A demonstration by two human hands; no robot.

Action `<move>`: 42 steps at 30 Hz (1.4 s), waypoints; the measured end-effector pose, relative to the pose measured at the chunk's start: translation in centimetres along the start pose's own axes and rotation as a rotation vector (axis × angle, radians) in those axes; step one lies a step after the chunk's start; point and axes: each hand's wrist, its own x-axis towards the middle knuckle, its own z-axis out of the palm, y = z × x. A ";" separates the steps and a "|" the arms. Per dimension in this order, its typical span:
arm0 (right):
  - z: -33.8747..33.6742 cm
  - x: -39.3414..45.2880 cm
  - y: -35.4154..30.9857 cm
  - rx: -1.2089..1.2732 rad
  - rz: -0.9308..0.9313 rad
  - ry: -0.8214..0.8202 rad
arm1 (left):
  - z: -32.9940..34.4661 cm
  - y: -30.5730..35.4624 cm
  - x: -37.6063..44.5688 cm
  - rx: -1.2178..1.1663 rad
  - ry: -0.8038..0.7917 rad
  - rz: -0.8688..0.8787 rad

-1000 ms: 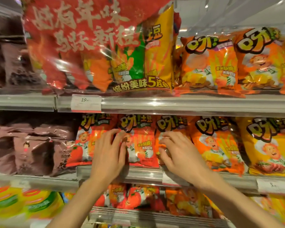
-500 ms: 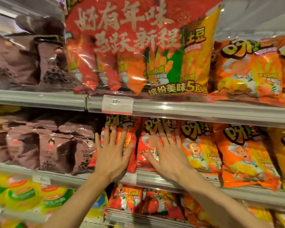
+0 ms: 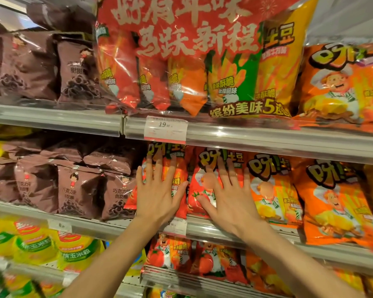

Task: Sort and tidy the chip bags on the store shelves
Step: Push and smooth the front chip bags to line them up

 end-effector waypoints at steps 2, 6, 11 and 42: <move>0.0 -0.2 -0.1 -0.002 0.005 -0.001 | -0.1 -0.3 -0.2 -0.025 0.000 0.016; -0.4 -0.1 -0.1 -0.004 -0.007 0.012 | 0.1 -1.5 -1.1 -0.087 0.052 0.064; -0.3 -0.2 -0.4 -0.006 0.000 0.004 | 1.3 -1.9 -2.0 -0.092 0.012 0.034; -2.5 -4.6 9.0 0.023 0.244 -0.129 | 0.4 11.6 -0.1 -0.007 -0.093 0.369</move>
